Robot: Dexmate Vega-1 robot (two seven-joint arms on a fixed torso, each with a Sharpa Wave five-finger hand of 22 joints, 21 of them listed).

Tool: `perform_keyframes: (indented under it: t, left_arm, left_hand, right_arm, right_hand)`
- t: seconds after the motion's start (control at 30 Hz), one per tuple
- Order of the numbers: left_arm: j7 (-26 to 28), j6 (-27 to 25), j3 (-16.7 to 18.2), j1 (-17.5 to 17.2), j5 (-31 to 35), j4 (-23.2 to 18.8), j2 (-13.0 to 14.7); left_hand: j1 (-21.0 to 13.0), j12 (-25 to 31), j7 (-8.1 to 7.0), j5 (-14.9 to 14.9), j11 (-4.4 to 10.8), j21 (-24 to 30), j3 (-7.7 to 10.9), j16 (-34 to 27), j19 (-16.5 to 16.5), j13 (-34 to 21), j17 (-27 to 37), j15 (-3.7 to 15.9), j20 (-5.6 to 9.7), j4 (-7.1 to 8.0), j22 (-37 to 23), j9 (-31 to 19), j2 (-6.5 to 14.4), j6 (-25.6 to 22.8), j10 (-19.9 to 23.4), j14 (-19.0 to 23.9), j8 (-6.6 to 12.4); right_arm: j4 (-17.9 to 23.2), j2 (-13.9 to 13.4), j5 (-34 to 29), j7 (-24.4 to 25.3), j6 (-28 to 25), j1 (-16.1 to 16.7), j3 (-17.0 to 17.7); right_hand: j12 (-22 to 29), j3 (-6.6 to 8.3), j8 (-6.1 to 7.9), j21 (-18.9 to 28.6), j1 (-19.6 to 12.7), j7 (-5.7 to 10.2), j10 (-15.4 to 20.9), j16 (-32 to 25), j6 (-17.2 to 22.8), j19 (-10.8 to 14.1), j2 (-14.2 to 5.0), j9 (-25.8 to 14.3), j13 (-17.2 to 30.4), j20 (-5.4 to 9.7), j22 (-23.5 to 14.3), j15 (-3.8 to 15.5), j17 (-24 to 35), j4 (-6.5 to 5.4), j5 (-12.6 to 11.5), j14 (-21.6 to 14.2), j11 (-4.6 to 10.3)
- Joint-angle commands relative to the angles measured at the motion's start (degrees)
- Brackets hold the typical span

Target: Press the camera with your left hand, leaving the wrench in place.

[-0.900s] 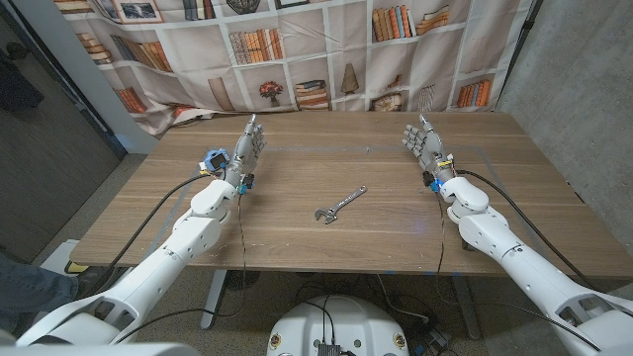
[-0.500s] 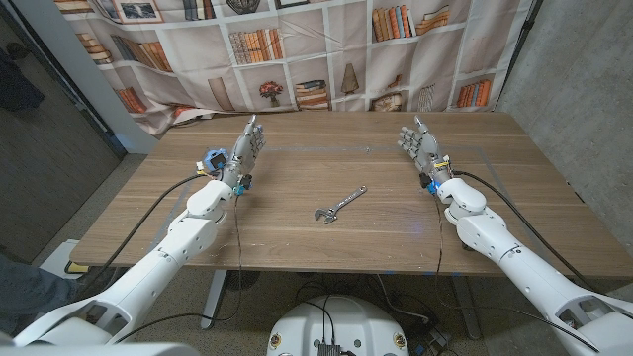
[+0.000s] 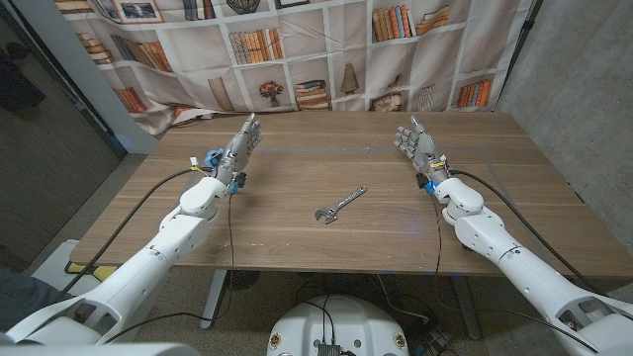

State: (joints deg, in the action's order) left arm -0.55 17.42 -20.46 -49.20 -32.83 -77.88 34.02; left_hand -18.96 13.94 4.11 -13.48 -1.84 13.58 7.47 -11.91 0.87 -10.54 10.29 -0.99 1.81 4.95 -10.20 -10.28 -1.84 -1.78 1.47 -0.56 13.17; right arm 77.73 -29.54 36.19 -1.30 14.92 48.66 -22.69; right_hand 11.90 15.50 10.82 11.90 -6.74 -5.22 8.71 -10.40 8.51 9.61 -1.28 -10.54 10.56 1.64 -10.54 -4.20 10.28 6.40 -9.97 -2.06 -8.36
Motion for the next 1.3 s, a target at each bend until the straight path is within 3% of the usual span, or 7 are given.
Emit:
perform_keyframes:
  t: [0.03, 0.23, 0.5, 0.67, 1.0, 1.13, 1.3]
  left_arm:
    - [2.06, 2.72, -0.39, 2.20, 4.02, 3.02, -0.13]
    - [3.04, 8.26, -0.21, 2.89, 5.59, 6.47, -2.06]
    - [13.70, 5.51, 0.58, -0.04, 13.55, 1.12, 0.26]
    - [20.10, 1.34, 0.81, -1.23, 19.15, -2.55, 1.74]
    - [28.28, -5.13, 0.35, -2.06, 26.98, -6.54, 2.58]
    - [31.60, -8.52, 0.22, -2.66, 29.96, -8.58, 2.76]
    - [36.18, -12.38, 0.36, -3.51, 33.19, -10.94, 2.34]
  left_hand:
    - [-1.19, 0.43, 0.29, 0.32, 0.00, 0.76, 0.35, -0.68, 2.25, -0.24, 0.15, 0.09, 1.75, -0.71, -0.11, -0.30, 0.33, -2.02, 2.07, 2.44, 0.52]
    - [-3.75, 1.41, 0.57, 1.00, 0.13, 1.97, 0.52, -1.18, 8.56, -0.25, 0.14, 0.22, 0.73, -1.94, 0.01, -0.34, 0.83, -8.51, 8.94, 8.90, 1.49]
    - [-8.31, 1.38, 0.01, 1.31, 0.65, 2.65, 1.94, -1.17, 13.31, -0.27, 0.04, 0.99, -0.13, -4.17, -0.01, -0.38, 2.07, -11.23, 13.15, 13.72, 1.21]
    - [-10.92, 1.04, -1.26, 2.08, 1.94, 3.95, 2.78, -1.73, 17.54, -0.40, 0.52, 1.58, -3.29, -5.48, -0.65, -0.43, 2.94, -11.39, 16.07, 18.43, 0.15]
    - [-9.66, 2.72, -2.05, 2.76, 3.27, 8.58, 1.56, -5.56, 26.88, -0.63, 1.67, 2.12, -2.51, -4.71, -1.89, -0.46, 3.00, -16.37, 27.66, 32.60, 0.30]
    - [-9.04, 3.55, -1.17, 2.77, 3.26, 10.82, 0.64, -7.08, 29.98, -0.75, 2.35, 2.97, -2.09, -4.56, -2.76, -0.44, 2.07, -19.43, 32.85, 37.43, 0.72]
    - [-7.90, 4.48, -1.53, 2.50, 3.76, 16.05, -0.95, -11.93, 36.95, -1.11, 3.90, 4.29, -0.93, -3.99, -4.60, -0.47, 0.97, -22.24, 41.66, 49.17, 0.37]
  right_arm:
    - [0.76, -0.45, 0.01, -0.44, -0.76, -0.54, -0.06]
    - [0.93, -0.31, -0.23, -0.34, -0.93, -0.70, -0.34]
    - [-0.15, 0.34, -0.86, -1.08, -0.89, -2.17, -1.16]
    - [-0.46, 0.51, -0.77, -1.29, -1.37, -2.52, -1.38]
    - [-1.03, 0.52, -0.61, -1.67, -1.46, -2.73, -1.40]
    - [-1.14, 0.37, -0.63, -2.00, -1.46, -2.70, -1.48]
    - [-0.82, 0.32, -0.28, -1.87, -1.91, -2.46, -1.38]
  right_hand:
    - [0.28, 0.13, 0.34, 0.53, -0.32, -0.07, 0.40, -0.34, 0.56, 0.47, 0.11, -0.20, 0.12, 0.24, -0.18, -0.34, 0.17, 0.02, -0.35, -0.27, 0.13]
    - [0.38, 0.12, 0.35, 0.60, -0.37, -0.01, 0.66, -0.36, 0.62, 0.70, 0.09, -0.20, 0.13, 0.21, -0.19, -0.33, 0.16, 0.05, -0.36, -0.46, 0.24]
    - [0.42, 0.11, 0.39, 0.61, -0.42, -0.01, 0.76, -0.36, 0.73, 0.80, 0.05, -0.20, 0.13, 0.20, -0.19, -0.33, 0.15, 0.08, -0.37, -0.61, 0.23]
    - [0.38, 0.09, 0.40, 0.63, -0.44, 0.03, 0.69, -0.34, 0.78, 0.91, 0.05, -0.21, 0.13, 0.16, -0.18, -0.37, 0.15, 0.09, -0.38, -0.65, 0.28]
    - [0.43, 0.02, 0.39, 0.60, -0.38, 0.08, 0.81, -0.32, 0.80, 0.93, 0.06, -0.21, 0.14, 0.11, -0.19, -0.36, 0.17, 0.07, -0.37, -0.72, 0.21]
    - [0.43, 0.00, 0.41, 0.60, -0.36, 0.14, 0.83, -0.32, 0.87, 0.96, 0.05, -0.21, 0.14, 0.10, -0.19, -0.40, 0.17, 0.06, -0.37, -0.76, 0.21]
    - [0.42, -0.01, 0.41, 0.60, -0.35, 0.16, 0.81, -0.28, 0.90, 1.00, 0.02, -0.21, 0.15, 0.05, -0.19, -0.38, 0.18, 0.05, -0.38, -0.73, 0.30]
